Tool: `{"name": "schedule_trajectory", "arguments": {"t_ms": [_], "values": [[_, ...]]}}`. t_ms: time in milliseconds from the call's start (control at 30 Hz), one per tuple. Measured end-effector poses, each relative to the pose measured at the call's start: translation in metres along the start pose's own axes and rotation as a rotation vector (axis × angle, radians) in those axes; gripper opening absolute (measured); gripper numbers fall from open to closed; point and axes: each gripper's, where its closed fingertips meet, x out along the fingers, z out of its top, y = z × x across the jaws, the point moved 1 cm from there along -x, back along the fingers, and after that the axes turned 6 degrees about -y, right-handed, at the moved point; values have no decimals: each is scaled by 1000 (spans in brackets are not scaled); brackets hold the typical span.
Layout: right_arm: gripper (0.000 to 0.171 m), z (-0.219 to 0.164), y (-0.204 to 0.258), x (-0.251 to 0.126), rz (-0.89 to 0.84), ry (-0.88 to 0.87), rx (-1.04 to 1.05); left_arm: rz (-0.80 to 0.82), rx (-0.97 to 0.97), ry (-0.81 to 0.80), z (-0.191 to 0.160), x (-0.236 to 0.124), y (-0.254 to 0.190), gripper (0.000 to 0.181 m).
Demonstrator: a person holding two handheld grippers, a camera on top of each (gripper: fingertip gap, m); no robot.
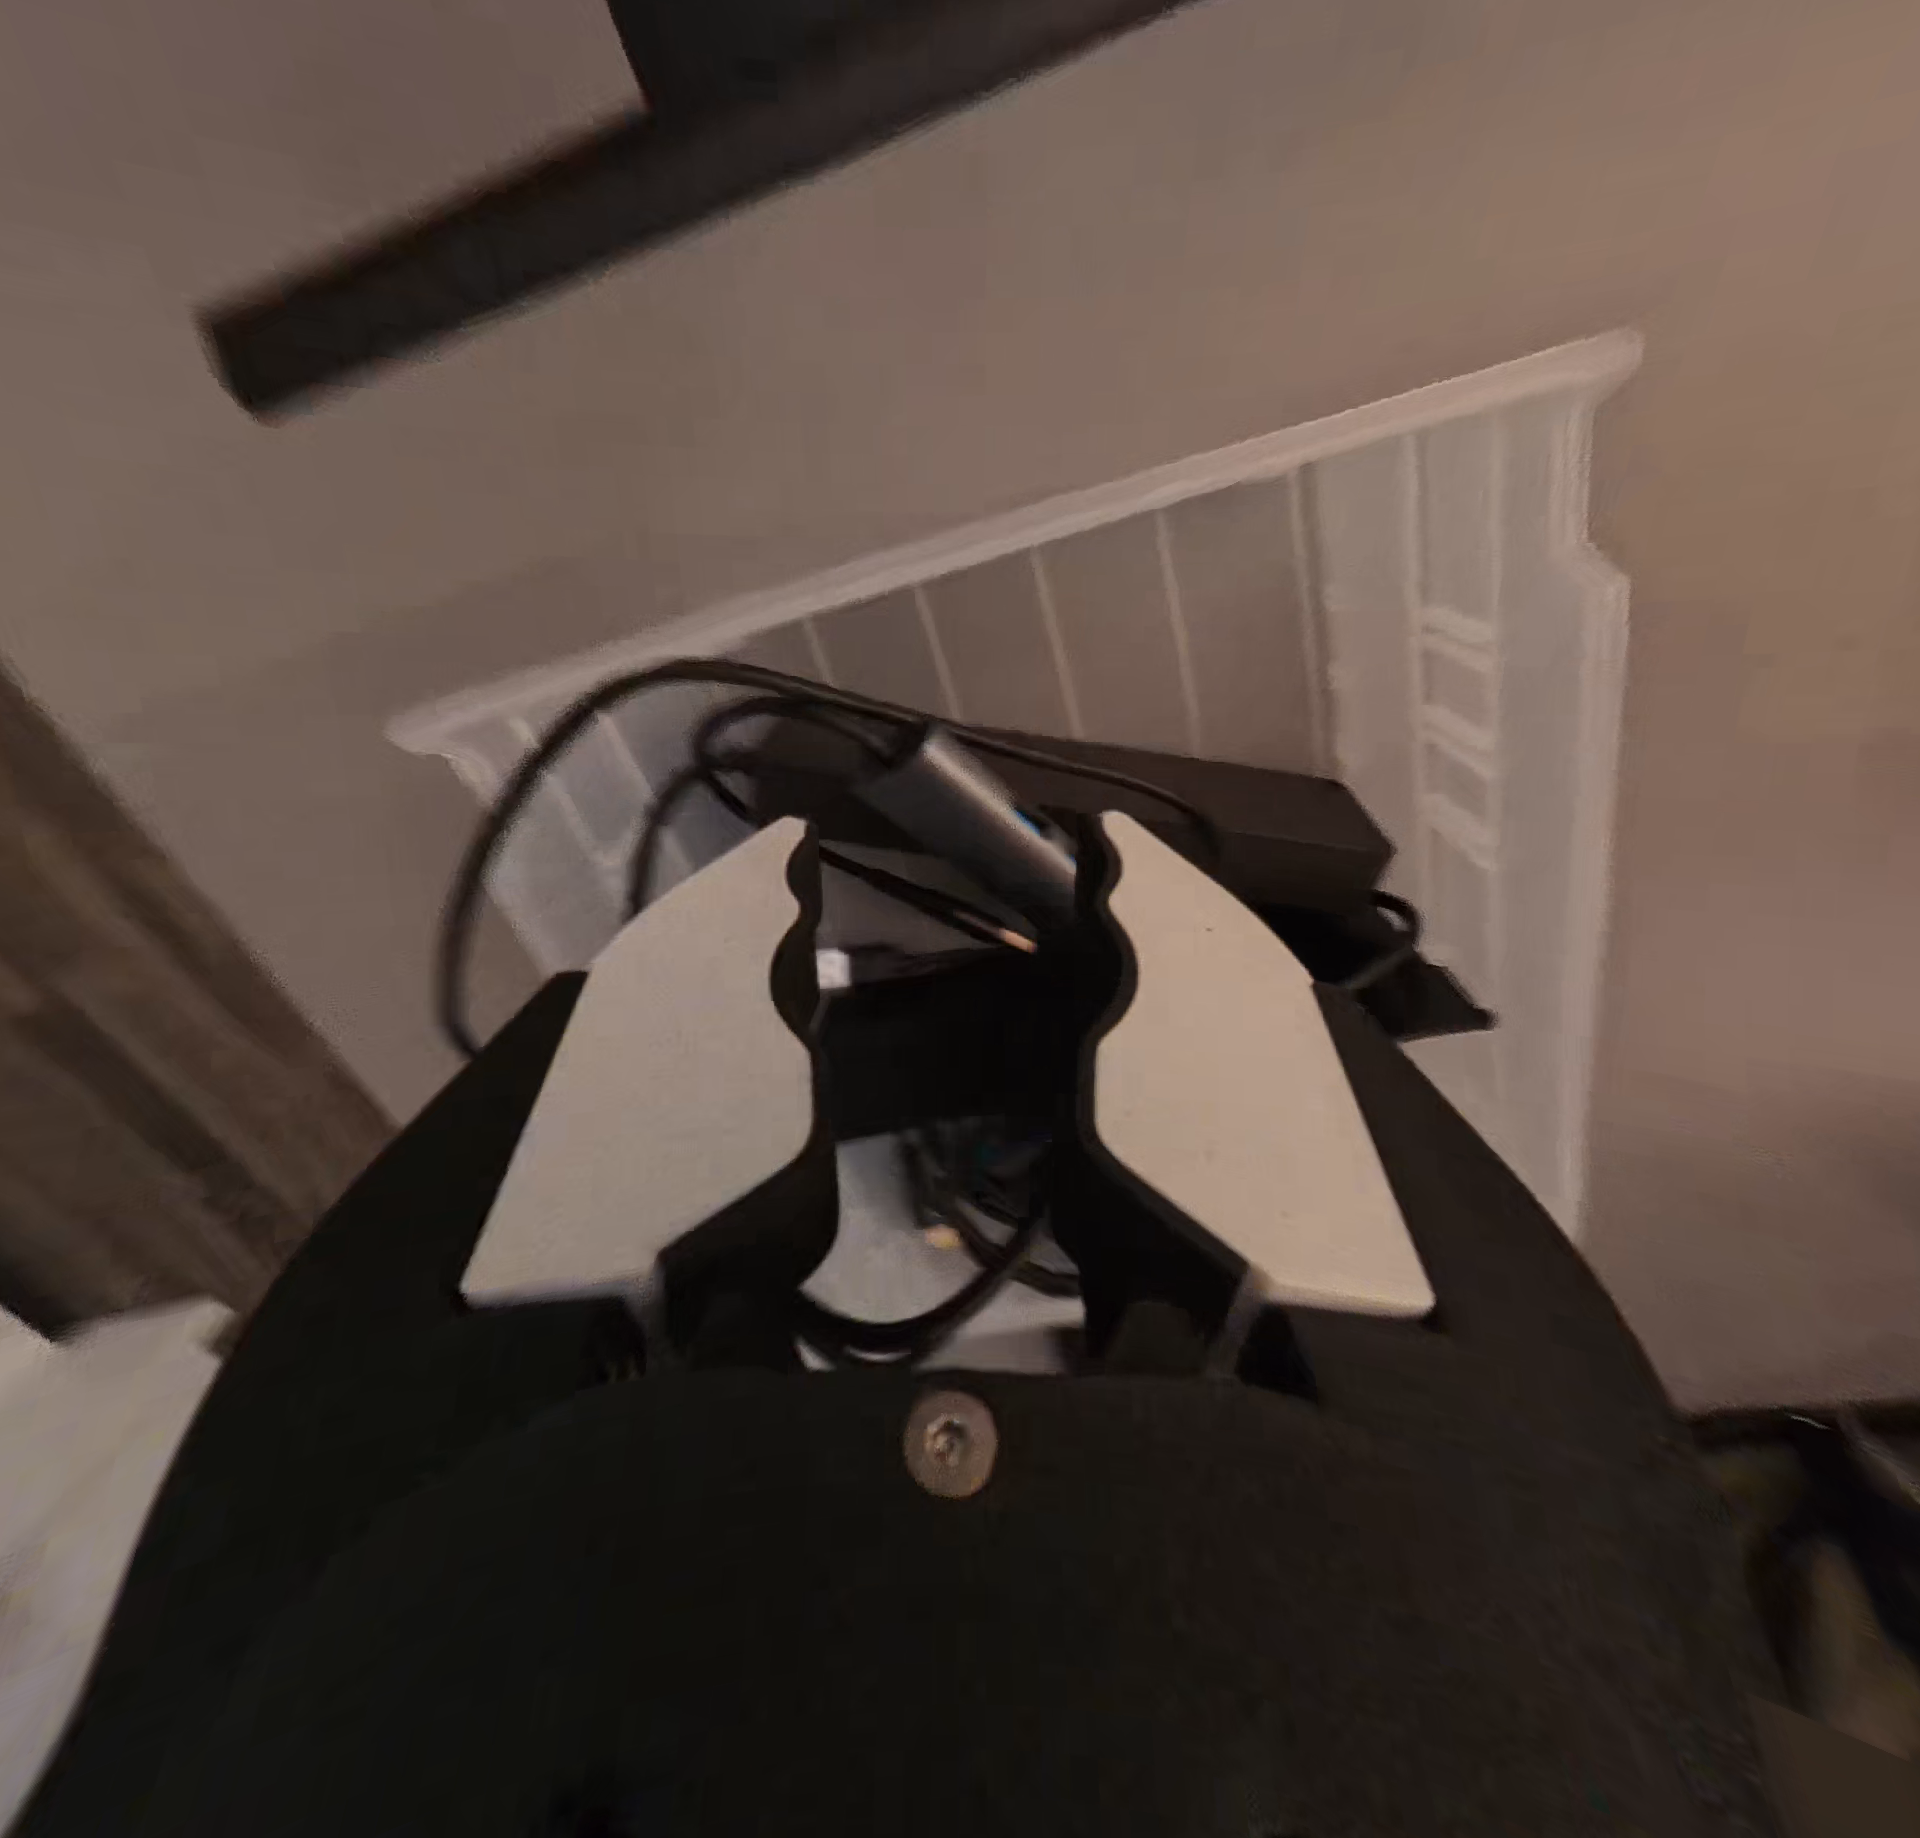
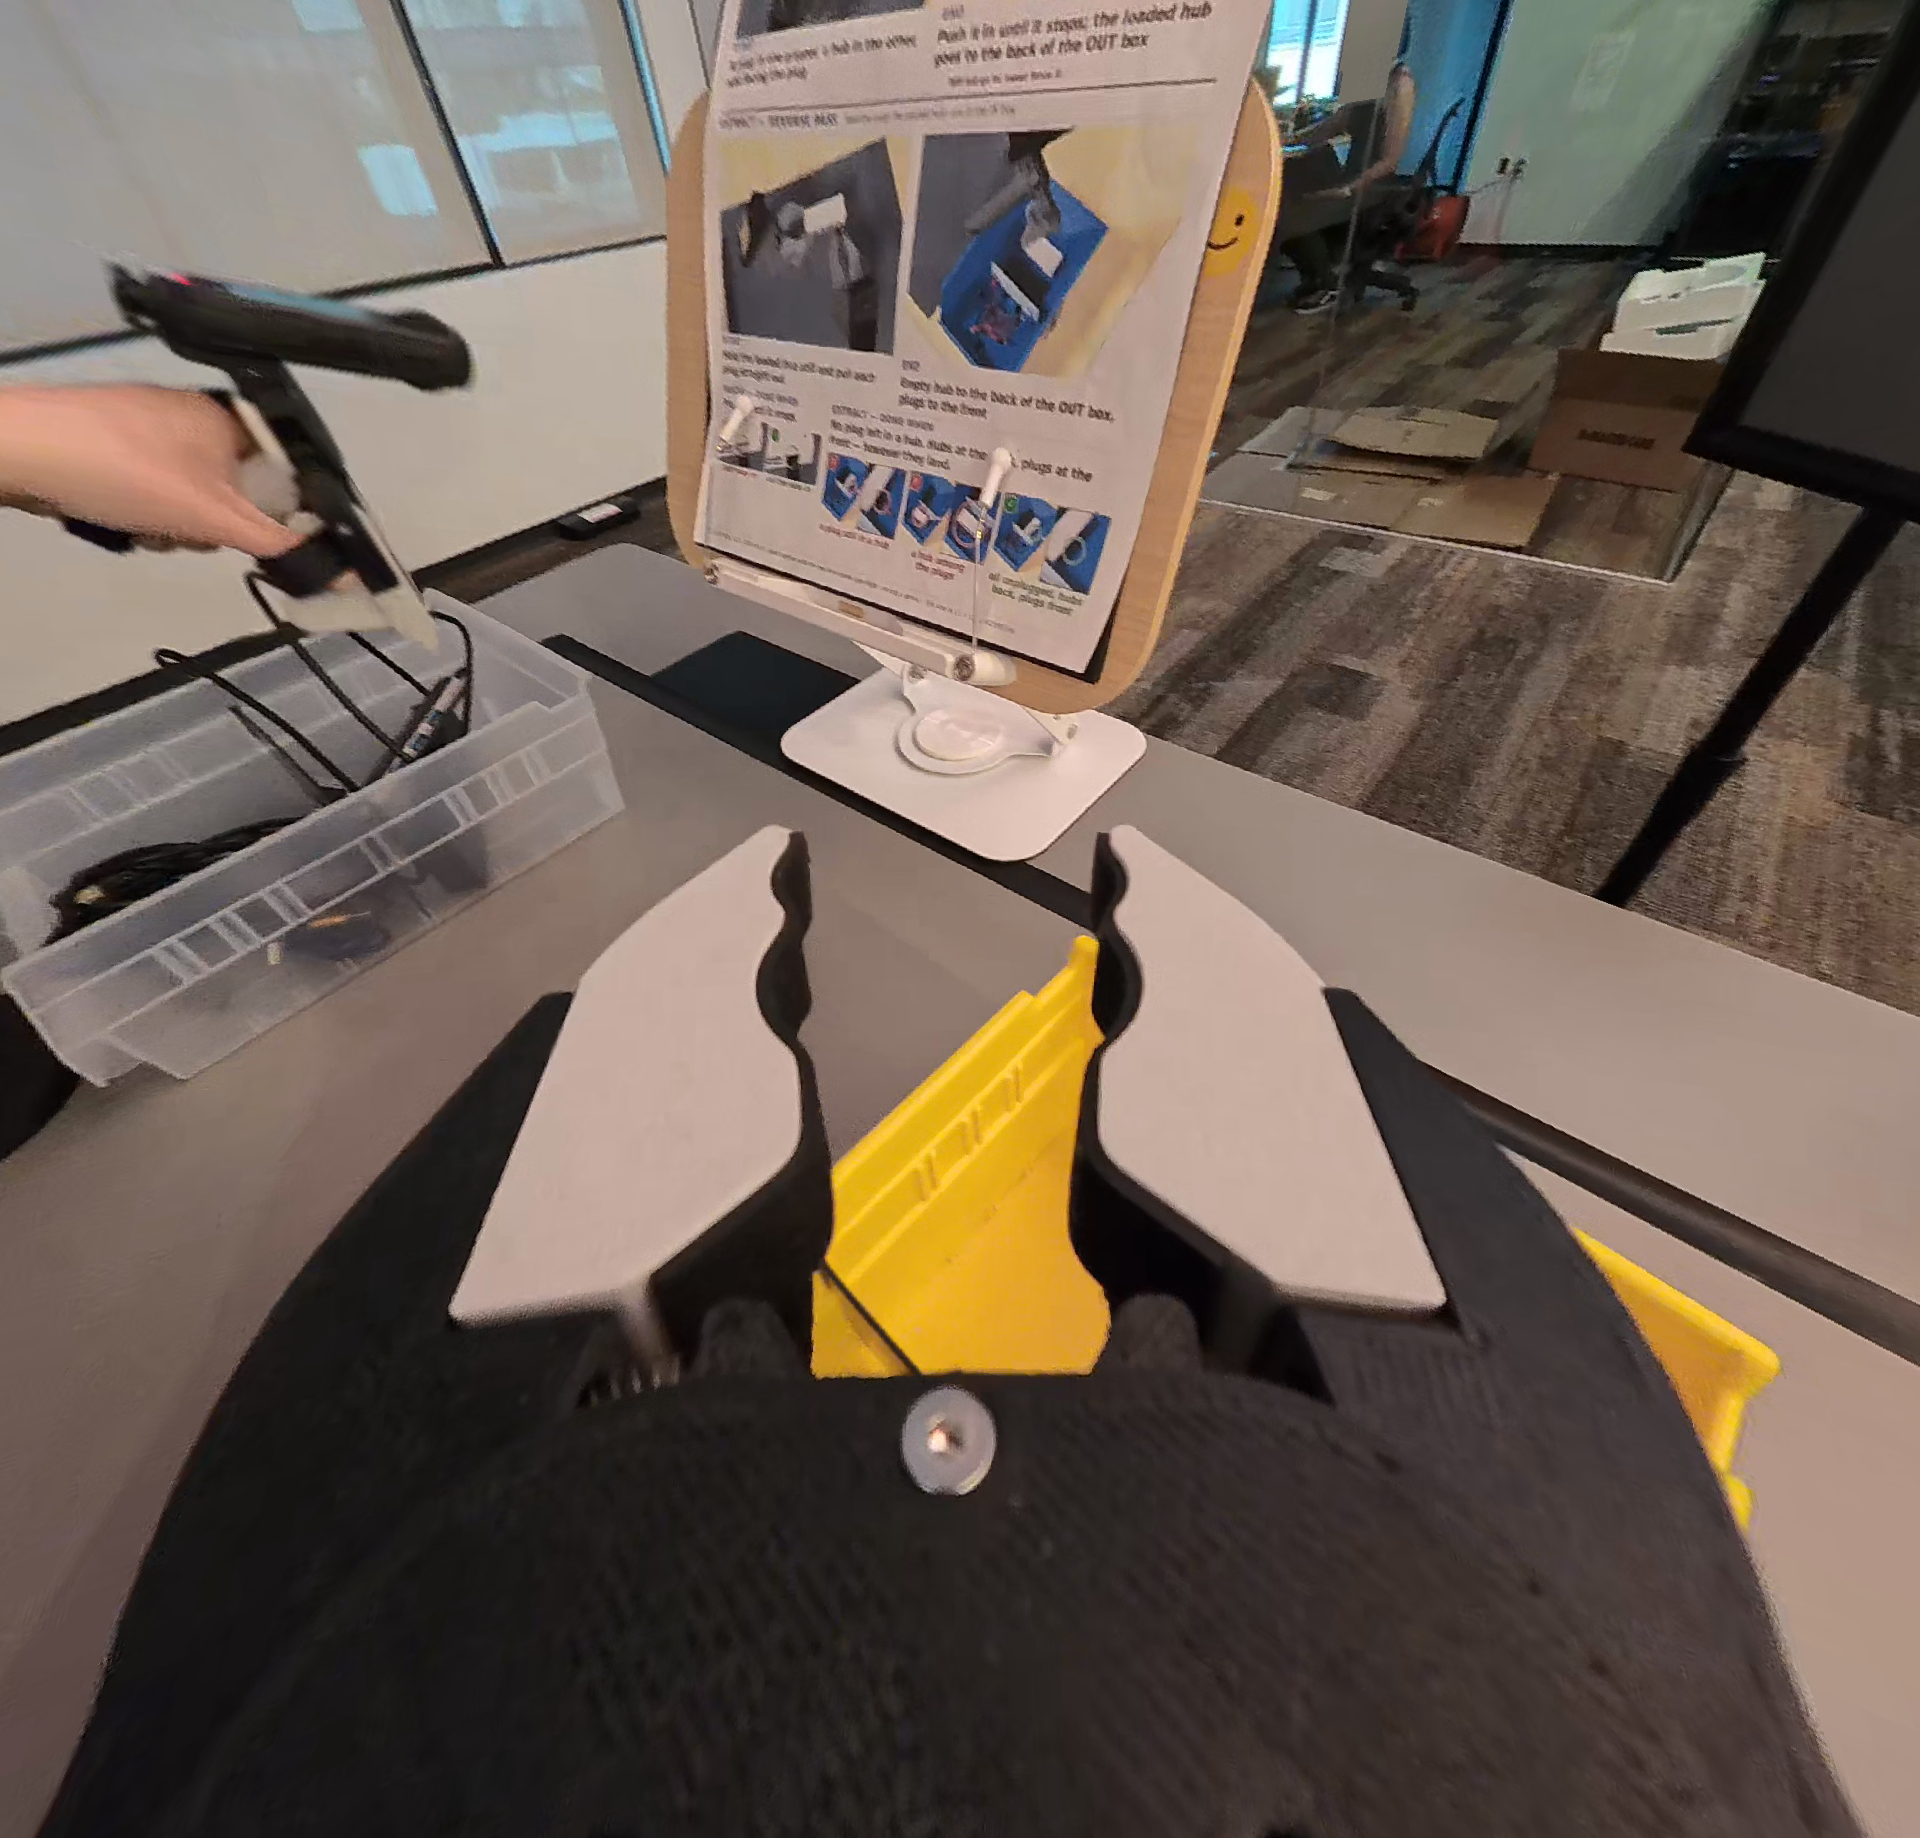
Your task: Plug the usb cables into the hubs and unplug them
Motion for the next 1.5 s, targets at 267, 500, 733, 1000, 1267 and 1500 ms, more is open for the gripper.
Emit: {"name": "schedule_trajectory", "arguments": {"t_ms": [267,500,733,1000,1267,1500], "values": [[53,16,7,-14,91,-95,68,111,-215,198,-30,41,6,67],[50,23,-5,-29,104,-151,136,28,-293,242,-37,58,-11,49],[48,31,-8,-38,114,-195,163,4,-283,168,-32,45,-9,33],[48,24,0,-31,127,-143,133,-94,-296,-57,-20,6,-2,27],[48,25,6,-28,143,-136,121,-284,-374,-303,-12,-56,4,22],[48,26,4,-31,137,-143,122,-246,-181,-424,-3,-94,-5,18]]}}
